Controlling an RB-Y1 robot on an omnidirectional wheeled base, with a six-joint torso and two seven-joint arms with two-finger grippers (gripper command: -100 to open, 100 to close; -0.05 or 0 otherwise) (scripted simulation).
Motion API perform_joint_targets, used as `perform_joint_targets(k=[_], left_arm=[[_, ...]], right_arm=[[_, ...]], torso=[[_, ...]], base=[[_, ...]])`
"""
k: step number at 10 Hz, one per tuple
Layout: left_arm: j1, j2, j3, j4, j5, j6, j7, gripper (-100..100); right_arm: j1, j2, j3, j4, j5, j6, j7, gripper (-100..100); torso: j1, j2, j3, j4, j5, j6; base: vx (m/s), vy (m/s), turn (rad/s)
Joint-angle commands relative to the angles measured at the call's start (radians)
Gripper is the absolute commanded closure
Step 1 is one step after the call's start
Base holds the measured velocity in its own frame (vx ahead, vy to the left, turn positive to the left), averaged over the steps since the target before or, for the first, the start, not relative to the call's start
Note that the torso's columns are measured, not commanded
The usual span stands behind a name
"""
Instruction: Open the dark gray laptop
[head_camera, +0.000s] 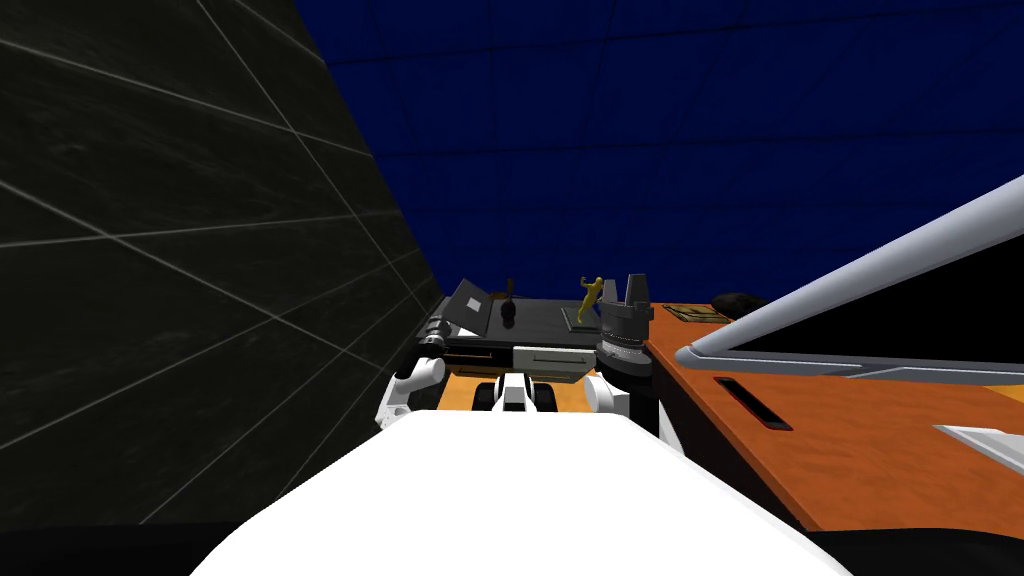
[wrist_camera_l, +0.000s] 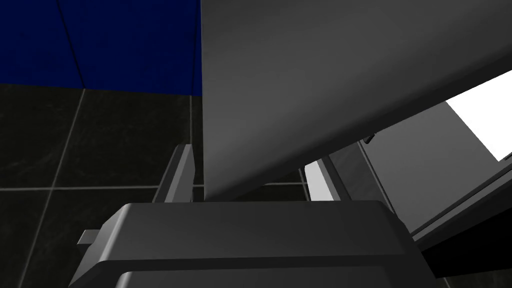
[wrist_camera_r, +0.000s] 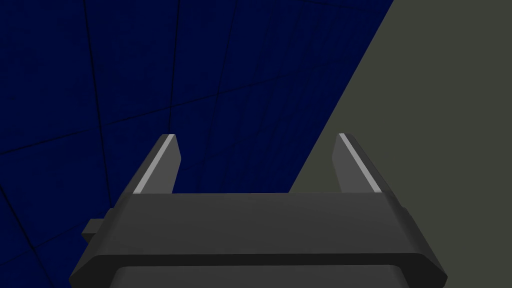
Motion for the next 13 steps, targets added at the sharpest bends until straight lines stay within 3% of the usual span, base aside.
perform_joint_targets(k=[1,5,6,13], left_arm=[[-0.007,-0.007,-0.013,0.049,0.038,-0.022,0.037,100],[-0.021,-0.020,-0.038,0.143,0.112,-0.070,0.104,100],[-0.005,-0.016,-0.033,0.095,0.104,-0.041,0.093,-100],[0.063,-0.015,-0.014,-0.101,0.121,0.097,0.102,-100]], right_arm=[[0.000,0.000,0.000,0.000,0.000,0.000,0.000,0],[0.000,0.000,0.000,0.000,0.000,0.000,0.000,0],[0.000,0.000,0.000,0.000,0.000,0.000,0.000,0],[0.000,0.000,0.000,0.000,0.000,0.000,0.000,0]], torso=[[-0.003,0.000,0.000,0.000,-0.001,0.000],[0.001,0.001,0.000,-0.001,0.001,-0.001],[0.000,0.001,0.000,0.000,0.000,-0.001],[0.000,0.001,0.001,0.000,0.000,0.000]], base=[[-0.004,0.080,0.006],[-0.012,0.117,-0.010],[0.002,0.042,-0.004],[0.028,-0.019,-0.003]])
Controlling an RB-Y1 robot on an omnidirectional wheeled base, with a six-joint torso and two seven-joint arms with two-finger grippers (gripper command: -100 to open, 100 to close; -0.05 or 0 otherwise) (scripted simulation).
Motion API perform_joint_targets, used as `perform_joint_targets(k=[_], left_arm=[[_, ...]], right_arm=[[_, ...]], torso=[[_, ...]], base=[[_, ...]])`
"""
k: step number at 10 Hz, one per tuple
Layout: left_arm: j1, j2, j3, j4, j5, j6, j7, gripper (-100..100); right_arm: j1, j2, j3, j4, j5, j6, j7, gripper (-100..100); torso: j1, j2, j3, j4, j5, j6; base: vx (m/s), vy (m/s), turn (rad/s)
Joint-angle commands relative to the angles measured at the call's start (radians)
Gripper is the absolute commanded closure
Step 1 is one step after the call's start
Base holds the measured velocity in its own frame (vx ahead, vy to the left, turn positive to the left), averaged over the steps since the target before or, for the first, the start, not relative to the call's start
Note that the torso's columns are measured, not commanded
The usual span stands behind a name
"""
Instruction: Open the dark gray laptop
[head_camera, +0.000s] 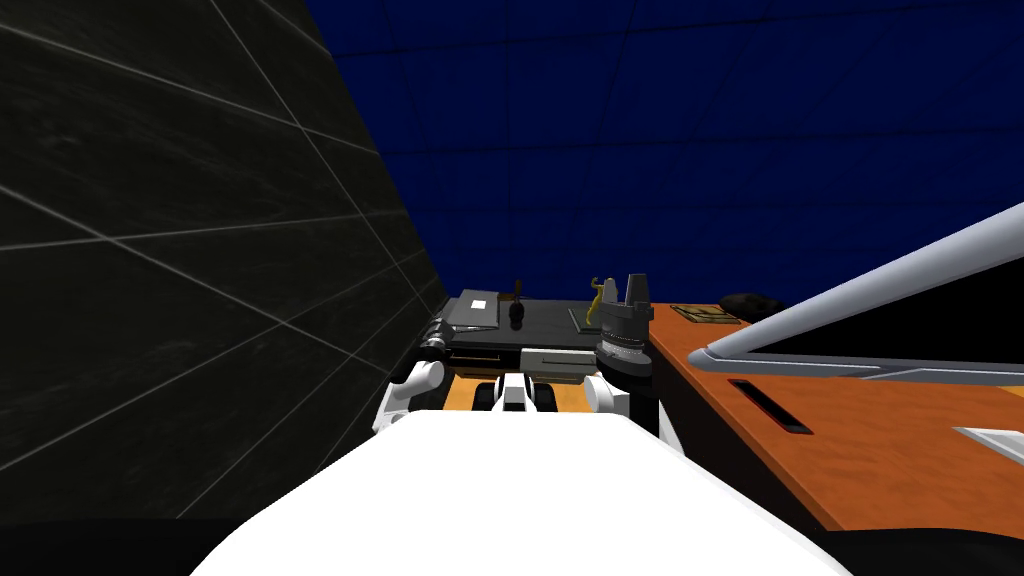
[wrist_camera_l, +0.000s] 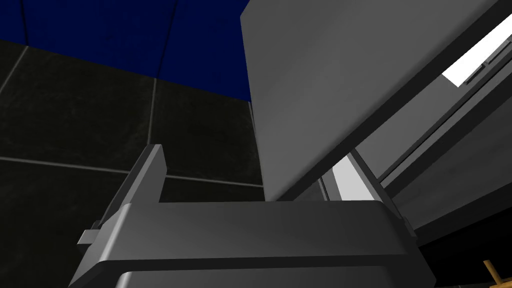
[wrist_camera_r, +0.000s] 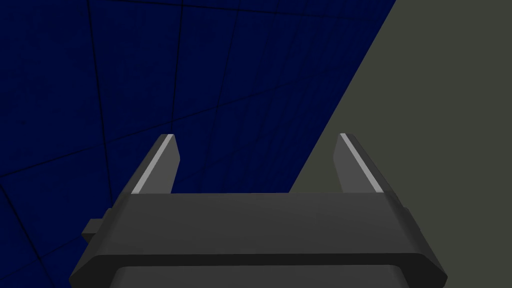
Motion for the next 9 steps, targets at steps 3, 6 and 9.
perform_joint_targets(k=[3,6,9], left_arm=[[0.028,-0.002,0.008,-0.085,0.004,0.058,0.002,-100],[0.031,-0.002,0.008,-0.086,0.004,0.064,0.002,0],[0.032,-0.002,0.008,-0.084,0.004,0.066,0.002,0]], right_arm=[[0.000,0.000,0.000,0.000,0.000,0.000,0.000,0],[0.000,0.000,0.000,0.000,0.000,0.000,0.000,0],[0.000,0.000,0.000,0.000,0.000,0.000,0.000,0]], torso=[[-0.001,-0.001,-0.001,-0.001,0.000,0.000],[-0.001,-0.001,0.000,0.000,0.000,0.000],[-0.001,-0.001,-0.001,0.000,0.000,0.000]], base=[[0.020,-0.009,-0.001],[0.000,0.000,0.000],[0.000,0.000,0.000]])
